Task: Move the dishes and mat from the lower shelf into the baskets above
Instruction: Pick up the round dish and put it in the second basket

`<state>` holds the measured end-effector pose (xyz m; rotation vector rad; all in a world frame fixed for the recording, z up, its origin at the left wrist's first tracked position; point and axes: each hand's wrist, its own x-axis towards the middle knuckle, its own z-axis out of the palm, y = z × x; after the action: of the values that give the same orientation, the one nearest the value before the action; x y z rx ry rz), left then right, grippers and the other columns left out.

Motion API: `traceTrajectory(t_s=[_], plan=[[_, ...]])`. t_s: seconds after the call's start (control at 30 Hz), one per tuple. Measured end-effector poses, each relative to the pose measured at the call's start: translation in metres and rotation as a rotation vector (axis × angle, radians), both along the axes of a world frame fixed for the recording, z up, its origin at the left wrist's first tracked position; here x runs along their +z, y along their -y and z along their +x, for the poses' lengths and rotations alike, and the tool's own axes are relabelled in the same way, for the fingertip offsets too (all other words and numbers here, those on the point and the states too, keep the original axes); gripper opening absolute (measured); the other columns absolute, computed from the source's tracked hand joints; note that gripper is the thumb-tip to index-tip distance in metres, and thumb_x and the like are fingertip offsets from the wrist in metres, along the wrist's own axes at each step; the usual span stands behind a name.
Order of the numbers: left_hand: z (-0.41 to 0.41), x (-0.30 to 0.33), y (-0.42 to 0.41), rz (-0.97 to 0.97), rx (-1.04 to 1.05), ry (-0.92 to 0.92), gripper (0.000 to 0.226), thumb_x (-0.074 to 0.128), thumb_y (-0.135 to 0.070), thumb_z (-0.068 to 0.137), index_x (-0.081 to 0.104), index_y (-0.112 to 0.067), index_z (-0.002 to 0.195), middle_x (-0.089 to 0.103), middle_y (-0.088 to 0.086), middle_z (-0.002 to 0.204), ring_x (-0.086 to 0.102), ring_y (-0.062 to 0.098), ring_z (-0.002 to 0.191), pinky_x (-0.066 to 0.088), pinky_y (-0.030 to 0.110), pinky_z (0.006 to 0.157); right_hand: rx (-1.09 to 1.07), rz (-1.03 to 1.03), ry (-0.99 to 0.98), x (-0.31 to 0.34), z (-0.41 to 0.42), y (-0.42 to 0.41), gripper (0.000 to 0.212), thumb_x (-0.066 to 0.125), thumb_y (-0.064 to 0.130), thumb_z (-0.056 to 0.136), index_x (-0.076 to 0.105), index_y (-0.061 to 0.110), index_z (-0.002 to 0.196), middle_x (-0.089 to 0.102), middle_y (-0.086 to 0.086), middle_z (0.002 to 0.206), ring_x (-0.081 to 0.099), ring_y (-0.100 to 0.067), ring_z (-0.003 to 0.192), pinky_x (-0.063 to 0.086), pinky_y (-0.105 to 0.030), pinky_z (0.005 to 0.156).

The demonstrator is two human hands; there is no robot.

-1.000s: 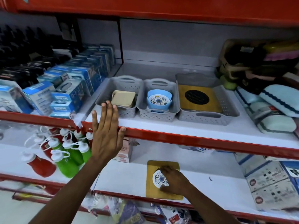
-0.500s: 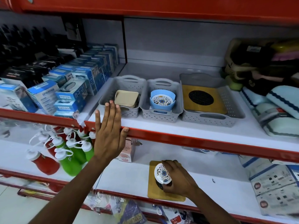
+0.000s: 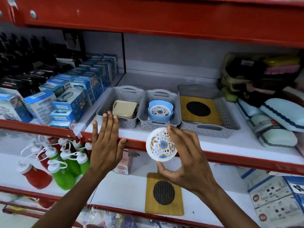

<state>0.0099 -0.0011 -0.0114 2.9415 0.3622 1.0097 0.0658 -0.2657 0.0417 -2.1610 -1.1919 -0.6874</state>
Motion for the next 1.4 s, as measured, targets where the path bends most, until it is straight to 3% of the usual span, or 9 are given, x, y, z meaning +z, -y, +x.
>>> traceTrajectory(t_s=[0.07,0.23,0.4,0.67,0.77,0.93,1.2,1.3,1.4], plan=[[0.000,0.000,0.000,-0.003,-0.009,0.007,0.069,0.019,-0.043,0.099,0.013,-0.004,0.155,0.012,0.017,0.165,0.008,0.026,0.155,0.003,0.053,0.127,-0.042,0.045,-0.036,0.012,0.007,-0.009,0.086,0.075,0.045,0.075,0.050,0.001,0.144,0.057,-0.010,0.142,0.046,-0.020,0.125,0.038,-0.013,0.103],[-0.001,-0.001,-0.001,-0.024,-0.027,0.005,0.069,0.021,-0.043,0.099,0.016,-0.003,0.154,0.013,0.017,0.165,0.009,0.026,0.156,0.007,0.055,0.126,-0.136,0.049,-0.123,0.014,0.024,-0.024,0.090,0.083,0.044,0.069,0.051,0.002,0.142,0.063,-0.010,0.131,0.045,-0.018,0.116,0.044,-0.023,0.094],[0.000,0.000,-0.001,-0.023,-0.033,0.012,0.068,0.019,-0.044,0.099,0.017,-0.002,0.154,0.017,0.017,0.164,0.010,0.025,0.155,0.009,0.055,0.126,-0.155,0.055,-0.183,0.012,0.030,-0.029,0.087,0.073,0.053,0.070,0.051,0.008,0.142,0.063,-0.004,0.127,0.047,-0.016,0.114,0.049,-0.022,0.086],[0.002,-0.003,-0.002,-0.022,-0.045,0.044,0.067,0.020,-0.042,0.100,0.018,-0.002,0.153,0.019,0.018,0.164,0.012,0.026,0.155,0.013,0.057,0.124,-0.260,0.062,-0.239,0.034,0.052,-0.039,0.092,0.063,0.063,0.066,0.054,0.013,0.143,0.067,-0.002,0.127,0.048,-0.021,0.119,0.053,-0.036,0.097],[0.003,-0.003,-0.003,-0.022,-0.050,0.049,0.067,0.020,-0.042,0.100,0.016,-0.003,0.154,0.018,0.017,0.164,0.012,0.026,0.155,0.011,0.056,0.125,-0.337,-0.008,-0.292,0.054,0.075,-0.055,0.089,0.072,0.060,0.067,0.054,0.013,0.141,0.068,-0.008,0.124,0.052,-0.029,0.117,0.052,-0.037,0.093],[0.002,-0.002,-0.003,-0.017,-0.059,0.059,0.066,0.021,-0.041,0.100,0.016,-0.003,0.154,0.020,0.017,0.164,0.012,0.025,0.155,0.011,0.055,0.125,-0.425,-0.281,-0.402,0.073,0.104,-0.078,0.065,0.076,0.058,0.078,0.059,0.016,0.125,0.066,-0.012,0.122,0.056,-0.032,0.118,0.048,-0.034,0.090],[0.002,-0.003,-0.004,-0.019,-0.064,0.069,0.067,0.021,-0.042,0.100,0.018,-0.004,0.154,0.020,0.017,0.164,0.012,0.024,0.155,0.009,0.052,0.126,-0.346,-0.409,-0.388,0.064,0.120,-0.080,0.062,0.064,0.051,0.095,0.049,0.012,0.141,0.064,-0.013,0.137,0.057,-0.034,0.124,0.046,-0.037,0.090],[0.001,-0.003,-0.003,-0.029,-0.067,0.065,0.067,0.020,-0.042,0.100,0.018,-0.003,0.154,0.019,0.017,0.164,0.012,0.025,0.155,0.009,0.053,0.126,-0.295,-0.397,-0.411,0.060,0.118,-0.071,0.067,0.057,0.052,0.100,0.042,0.011,0.150,0.064,-0.015,0.139,0.058,-0.035,0.126,0.043,-0.040,0.104],[0.000,0.001,0.000,-0.045,-0.056,0.049,0.067,0.023,-0.040,0.099,0.015,-0.003,0.154,0.013,0.015,0.166,0.008,0.025,0.156,0.008,0.055,0.125,-0.218,-0.296,-0.413,0.049,0.106,-0.051,0.074,0.054,0.052,0.101,0.029,0.012,0.158,0.056,-0.010,0.150,0.049,-0.030,0.140,0.016,-0.051,0.125]])
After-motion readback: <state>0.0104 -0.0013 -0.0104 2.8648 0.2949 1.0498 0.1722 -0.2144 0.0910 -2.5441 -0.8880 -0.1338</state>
